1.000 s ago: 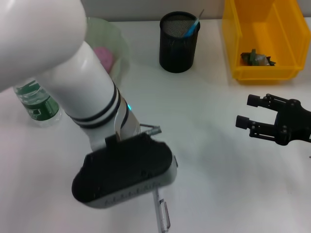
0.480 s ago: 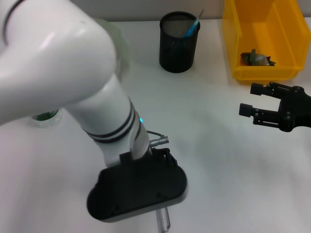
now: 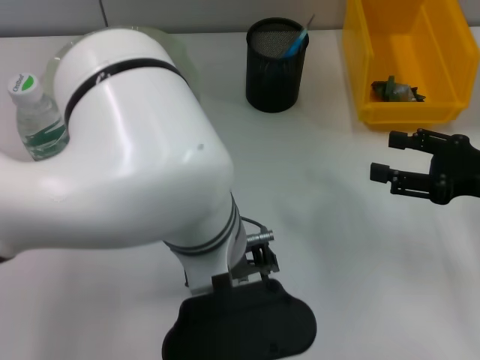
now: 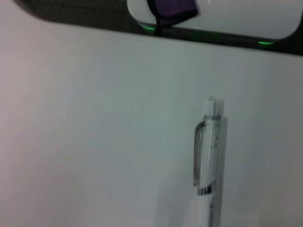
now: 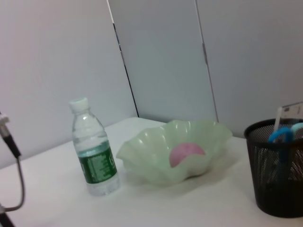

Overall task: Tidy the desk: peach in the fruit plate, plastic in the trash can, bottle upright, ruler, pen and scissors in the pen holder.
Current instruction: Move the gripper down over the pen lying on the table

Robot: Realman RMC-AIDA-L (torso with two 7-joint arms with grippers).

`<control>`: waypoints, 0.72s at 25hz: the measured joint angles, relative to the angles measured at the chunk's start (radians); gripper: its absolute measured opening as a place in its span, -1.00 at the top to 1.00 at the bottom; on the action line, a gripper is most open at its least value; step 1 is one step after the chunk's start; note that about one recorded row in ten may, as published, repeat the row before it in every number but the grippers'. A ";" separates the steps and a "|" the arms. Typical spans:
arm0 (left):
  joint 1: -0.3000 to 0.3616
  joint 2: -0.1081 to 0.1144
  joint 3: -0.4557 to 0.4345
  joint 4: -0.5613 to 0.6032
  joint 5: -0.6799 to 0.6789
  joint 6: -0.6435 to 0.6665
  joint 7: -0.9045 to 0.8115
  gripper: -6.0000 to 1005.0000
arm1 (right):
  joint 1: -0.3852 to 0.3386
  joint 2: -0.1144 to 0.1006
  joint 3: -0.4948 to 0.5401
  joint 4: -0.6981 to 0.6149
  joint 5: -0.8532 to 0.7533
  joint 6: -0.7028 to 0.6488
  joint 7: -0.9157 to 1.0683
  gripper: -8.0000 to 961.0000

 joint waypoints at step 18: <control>-0.053 0.000 0.046 -0.047 -0.009 -0.052 -0.013 -0.48 | 0.017 0.005 -0.022 -0.003 -0.010 0.020 -0.001 -0.62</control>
